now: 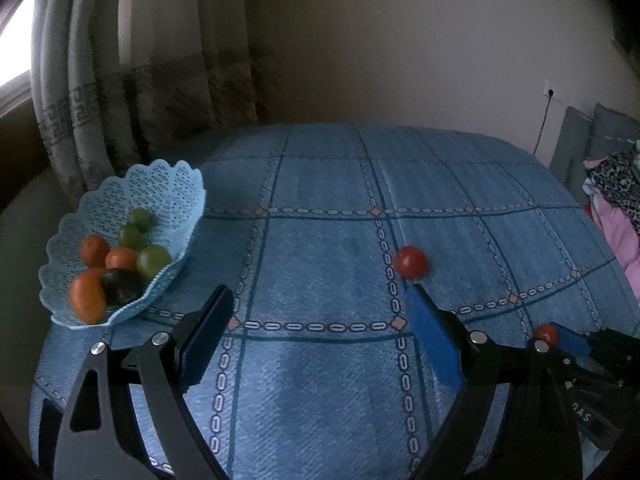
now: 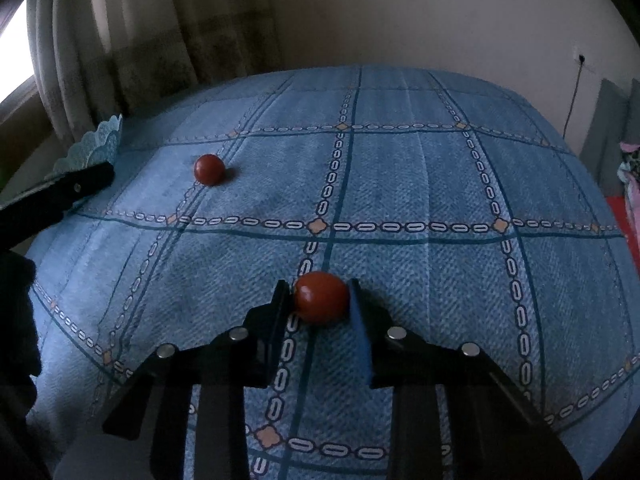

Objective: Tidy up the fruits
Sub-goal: 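Grasp another red tomato with the left tool while the right tool holds its red tomato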

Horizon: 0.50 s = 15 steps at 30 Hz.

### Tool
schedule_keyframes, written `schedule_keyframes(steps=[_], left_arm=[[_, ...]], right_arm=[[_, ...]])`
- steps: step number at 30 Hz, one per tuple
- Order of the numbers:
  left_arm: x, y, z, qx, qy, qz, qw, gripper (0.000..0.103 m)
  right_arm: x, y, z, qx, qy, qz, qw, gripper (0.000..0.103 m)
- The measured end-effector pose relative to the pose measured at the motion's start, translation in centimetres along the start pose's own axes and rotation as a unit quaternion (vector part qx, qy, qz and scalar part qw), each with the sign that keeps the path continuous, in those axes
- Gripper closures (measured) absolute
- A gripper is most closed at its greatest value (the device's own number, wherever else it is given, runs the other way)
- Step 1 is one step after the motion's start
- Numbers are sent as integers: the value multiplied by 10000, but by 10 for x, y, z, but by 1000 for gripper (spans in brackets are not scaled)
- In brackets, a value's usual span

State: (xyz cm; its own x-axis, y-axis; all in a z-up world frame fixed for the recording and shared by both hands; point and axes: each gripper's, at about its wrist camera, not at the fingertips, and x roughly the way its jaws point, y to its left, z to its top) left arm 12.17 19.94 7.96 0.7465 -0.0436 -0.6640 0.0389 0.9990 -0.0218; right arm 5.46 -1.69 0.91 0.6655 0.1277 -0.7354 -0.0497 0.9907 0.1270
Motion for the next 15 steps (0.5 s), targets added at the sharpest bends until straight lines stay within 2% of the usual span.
schedule_keyframes(steps=[8,10,15], left_arm=[[21,-19,7,227,189,-403,9988,15],[27,-26,9,288,241,-471,9982,18],[53,-36,16,287,526,-667,9960,34]], right_arm=[[-8,-8,-2,237,-186,89,9995,74],[-9,-8,-2,238,-191,105,9995,74],[-7,-10,-4,313,-160,151,9993,74]])
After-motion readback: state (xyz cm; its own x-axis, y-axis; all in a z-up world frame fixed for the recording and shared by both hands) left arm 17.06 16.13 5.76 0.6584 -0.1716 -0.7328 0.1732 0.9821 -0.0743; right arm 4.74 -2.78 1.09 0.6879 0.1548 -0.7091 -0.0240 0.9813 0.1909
